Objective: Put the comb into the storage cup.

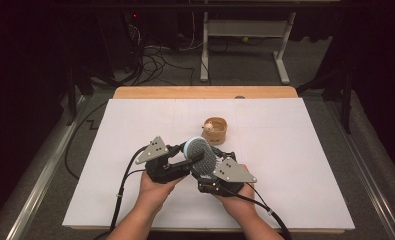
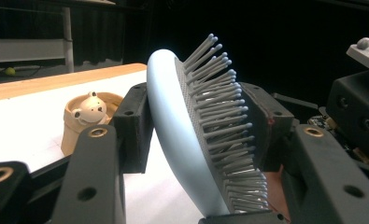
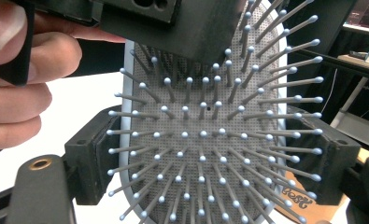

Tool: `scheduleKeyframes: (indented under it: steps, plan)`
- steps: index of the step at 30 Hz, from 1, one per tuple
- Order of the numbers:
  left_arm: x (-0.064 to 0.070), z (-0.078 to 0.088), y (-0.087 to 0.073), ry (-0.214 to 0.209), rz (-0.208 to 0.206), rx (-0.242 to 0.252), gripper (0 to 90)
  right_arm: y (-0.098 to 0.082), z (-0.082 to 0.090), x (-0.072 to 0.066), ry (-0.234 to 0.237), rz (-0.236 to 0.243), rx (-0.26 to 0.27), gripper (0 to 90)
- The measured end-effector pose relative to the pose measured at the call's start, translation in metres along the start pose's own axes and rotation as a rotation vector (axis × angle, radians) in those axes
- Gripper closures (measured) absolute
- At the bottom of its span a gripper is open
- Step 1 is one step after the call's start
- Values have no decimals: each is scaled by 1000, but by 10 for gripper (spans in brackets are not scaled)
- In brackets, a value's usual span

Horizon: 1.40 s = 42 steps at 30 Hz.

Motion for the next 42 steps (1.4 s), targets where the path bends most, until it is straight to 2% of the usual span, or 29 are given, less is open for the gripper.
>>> scheduleKeyframes:
  steps: [8, 24, 28, 30, 31, 34, 42]
  plan:
    - [6, 1, 3, 10, -14, 20, 533, 3, 2, 0, -9, 16, 15, 202]
    - [9, 4, 6, 10, -30, 37, 571, 6, 2, -4, -35, 29, 27, 198]
    - [10, 4, 6, 14, -37, 44, 575, 6, 3, -3, -20, 18, 29, 197]
    - [9, 6, 7, 27, -42, 53, 577, 7, 3, -1, 3, -12, 25, 190]
    - [9, 6, 7, 27, -42, 53, 579, 7, 3, -1, 3, -12, 25, 190]
    - [6, 12, 11, 43, -38, 85, 580, 3, 0, 3, 23, -47, -2, 156]
    - [3, 18, 14, 72, -55, 104, 580, 3, -2, 3, 50, -68, -5, 99]
Point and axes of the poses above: each handheld gripper's, and its own axes: z roughly backward along the jaws, y roughly out of its top, x roughly to its right, the point moved 1 cm from there along -z, roughly forward along the jaws, and after that the axes turned 5 degrees about x, right-handed, at the moved point
